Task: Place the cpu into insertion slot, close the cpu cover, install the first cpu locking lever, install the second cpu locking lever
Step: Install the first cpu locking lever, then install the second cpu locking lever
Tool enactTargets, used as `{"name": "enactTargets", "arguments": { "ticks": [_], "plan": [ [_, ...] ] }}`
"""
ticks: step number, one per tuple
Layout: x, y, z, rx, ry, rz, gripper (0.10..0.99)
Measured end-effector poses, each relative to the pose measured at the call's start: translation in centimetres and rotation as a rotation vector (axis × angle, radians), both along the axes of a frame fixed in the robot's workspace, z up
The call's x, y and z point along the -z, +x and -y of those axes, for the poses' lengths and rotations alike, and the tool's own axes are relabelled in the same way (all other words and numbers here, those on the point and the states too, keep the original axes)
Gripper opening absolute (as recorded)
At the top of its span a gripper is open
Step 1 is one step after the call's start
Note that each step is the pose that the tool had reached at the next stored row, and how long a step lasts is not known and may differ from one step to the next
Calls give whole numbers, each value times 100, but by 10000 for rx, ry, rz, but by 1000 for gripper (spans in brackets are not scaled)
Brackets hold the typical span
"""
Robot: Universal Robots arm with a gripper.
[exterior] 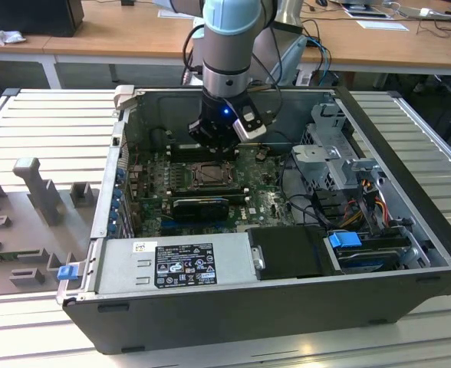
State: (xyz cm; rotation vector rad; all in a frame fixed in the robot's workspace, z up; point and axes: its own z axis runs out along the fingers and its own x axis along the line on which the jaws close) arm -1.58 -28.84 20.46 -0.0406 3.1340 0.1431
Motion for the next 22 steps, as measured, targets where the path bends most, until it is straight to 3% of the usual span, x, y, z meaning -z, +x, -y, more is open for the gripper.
{"name": "enactTargets", "arguments": {
  "ticks": [3,9,11,12,13,16,22],
  "plan": [
    [20,5,0,-1,-85,0,106],
    [34,7,-1,1,-53,4,106],
    [-23,7,-1,1,-57,1,106],
    [-90,7,-2,0,-59,0,106],
    [-204,7,-2,0,-63,-1,106],
    [-204,7,40,1,-66,0,106],
    [-205,7,65,-1,-68,-1,106]
  ]
}}
